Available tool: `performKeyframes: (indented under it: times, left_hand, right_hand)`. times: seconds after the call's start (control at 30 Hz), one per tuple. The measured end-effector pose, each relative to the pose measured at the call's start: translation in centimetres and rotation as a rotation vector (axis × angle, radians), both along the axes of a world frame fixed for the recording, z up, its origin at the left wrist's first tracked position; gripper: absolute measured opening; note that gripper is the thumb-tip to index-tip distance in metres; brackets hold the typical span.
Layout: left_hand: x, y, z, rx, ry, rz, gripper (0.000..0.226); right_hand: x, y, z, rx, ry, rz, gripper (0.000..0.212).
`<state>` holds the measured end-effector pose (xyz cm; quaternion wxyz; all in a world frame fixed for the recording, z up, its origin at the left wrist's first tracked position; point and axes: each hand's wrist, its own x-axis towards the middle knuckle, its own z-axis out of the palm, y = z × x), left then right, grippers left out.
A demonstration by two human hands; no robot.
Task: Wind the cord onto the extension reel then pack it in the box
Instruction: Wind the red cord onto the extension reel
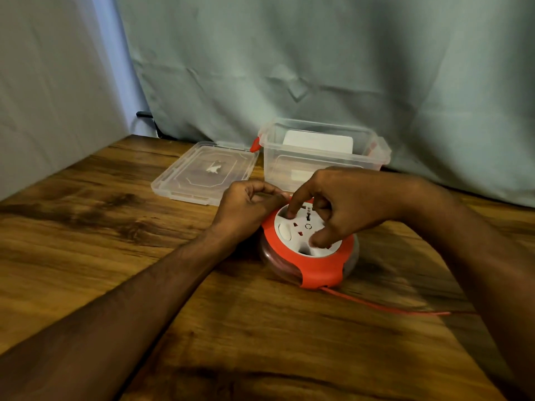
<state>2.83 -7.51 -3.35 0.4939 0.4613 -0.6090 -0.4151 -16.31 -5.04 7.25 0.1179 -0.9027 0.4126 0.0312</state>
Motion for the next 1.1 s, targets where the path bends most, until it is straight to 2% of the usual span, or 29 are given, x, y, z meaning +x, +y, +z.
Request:
performKeyframes:
  times: [0.33,0.43,0.57,0.73,0.9,1.1]
  left_hand:
    - [0.0,-0.1,-0.1,-0.019,-0.018,0.006,0.012]
    - [-0.1,0.1,0.0,-0.016,-0.021,-0.007,0.015]
    - [-0.1,0.2,0.0,-0.006,-0.001,-0.017,0.019]
    - [-0.1,0.1,-0.1,0.01,-0.007,-0.014,0.019]
    - [-0.1,0.1,0.0,0.011,-0.007,-0.007,0.017]
    - [0.0,0.2,0.0,0.018,0.004,0.006,0.017]
  right_hand:
    - [0.5,0.2,-0.5,-0.24,0.08,0.001,0.063]
    - [0.8,0.1,-1.1,-0.338,0.077,0.015,0.06]
    - [0.8,-0.5,-1.8,-0.376,0.066,-0.003,0.053]
    - [0.7,-1.1,-2.5,-0.428,0.058,-0.031,0.066]
    - [0.7,-1.0,-2.5,-0.489,0.059,-0.091,0.062]
    - [0.8,-1.1,-3.7,-0.537,0.073,-0.224,0.075]
